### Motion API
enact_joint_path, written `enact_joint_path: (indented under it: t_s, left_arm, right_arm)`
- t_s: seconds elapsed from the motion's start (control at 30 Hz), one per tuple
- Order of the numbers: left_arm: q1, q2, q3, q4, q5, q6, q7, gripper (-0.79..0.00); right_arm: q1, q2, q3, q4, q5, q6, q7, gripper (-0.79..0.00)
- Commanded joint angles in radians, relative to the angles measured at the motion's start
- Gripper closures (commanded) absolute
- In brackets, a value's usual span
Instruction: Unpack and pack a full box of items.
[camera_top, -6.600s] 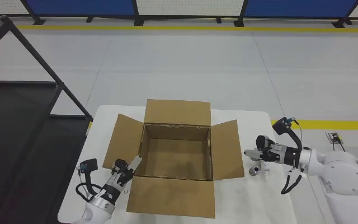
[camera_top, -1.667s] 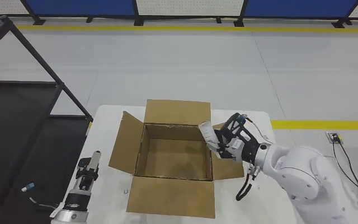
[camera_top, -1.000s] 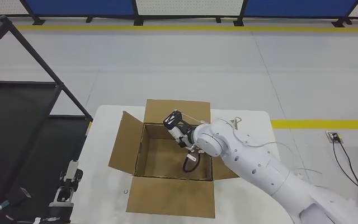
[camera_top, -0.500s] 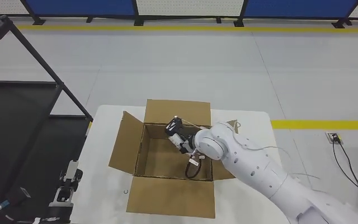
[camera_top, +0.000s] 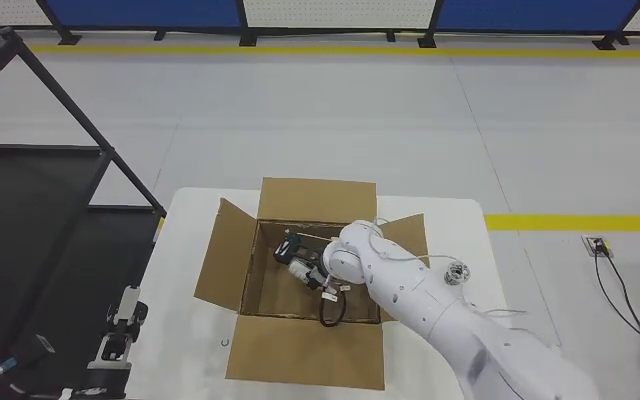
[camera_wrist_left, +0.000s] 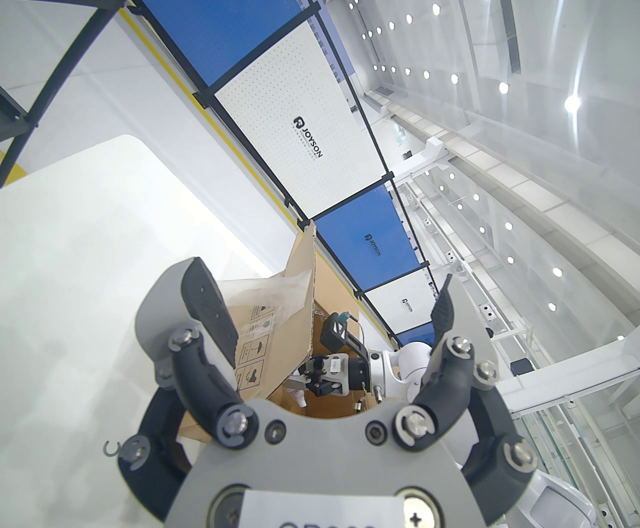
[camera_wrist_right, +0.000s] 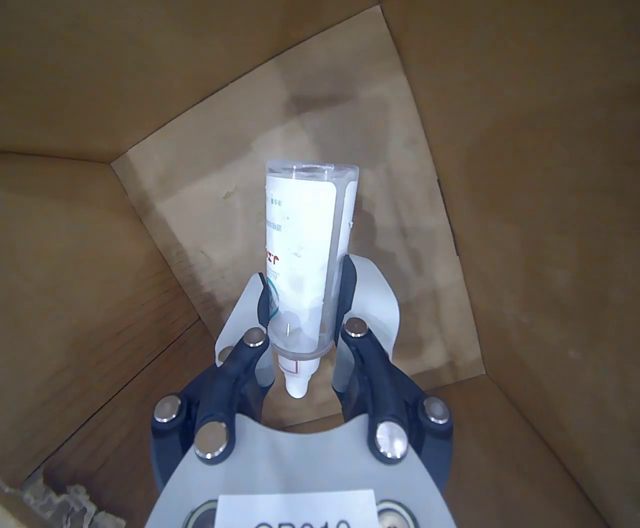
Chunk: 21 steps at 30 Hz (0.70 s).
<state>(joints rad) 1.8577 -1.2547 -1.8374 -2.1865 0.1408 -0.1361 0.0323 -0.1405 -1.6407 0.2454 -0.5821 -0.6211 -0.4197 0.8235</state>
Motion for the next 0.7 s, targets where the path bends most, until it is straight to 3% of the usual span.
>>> enact_joint_path:
  t_s: [0.0,0.2,0.23,0.27,0.3,0.33,0.67]
  left_arm:
    - [0.000,0.000,0.000,0.000,0.000,0.000,0.000,-0.785]
    - [0.000,0.000,0.000,0.000,0.000,0.000,0.000,-0.785]
    - [0.000,0.000,0.000,0.000,0.000,0.000,0.000,-0.785]
    - [0.000,0.000,0.000,0.000,0.000,0.000,0.000,-0.785]
    - [0.000,0.000,0.000,0.000,0.000,0.000,0.000,-0.785]
    - [0.000,0.000,0.000,0.000,0.000,0.000,0.000,-0.785]
    - [0.000,0.000,0.000,0.000,0.000,0.000,0.000,-0.785]
  right_arm:
    - [0.003,-0.036,-0.007,0.066,0.002,-0.001,0.001,0.000]
    - [0.005,-0.113,-0.012,0.204,0.007,-0.040,-0.024,-0.015]
    - [0.006,-0.122,-0.011,0.222,0.008,-0.049,-0.028,-0.271]
    - [0.008,-0.131,-0.011,0.238,0.007,-0.055,-0.030,-0.428]
    - [0.010,-0.138,-0.010,0.253,0.006,-0.060,-0.034,-0.748]
    - [0.011,-0.145,-0.009,0.266,0.005,-0.067,-0.038,-0.785]
    - [0.040,-0.172,0.009,0.350,-0.011,-0.187,-0.124,-0.785]
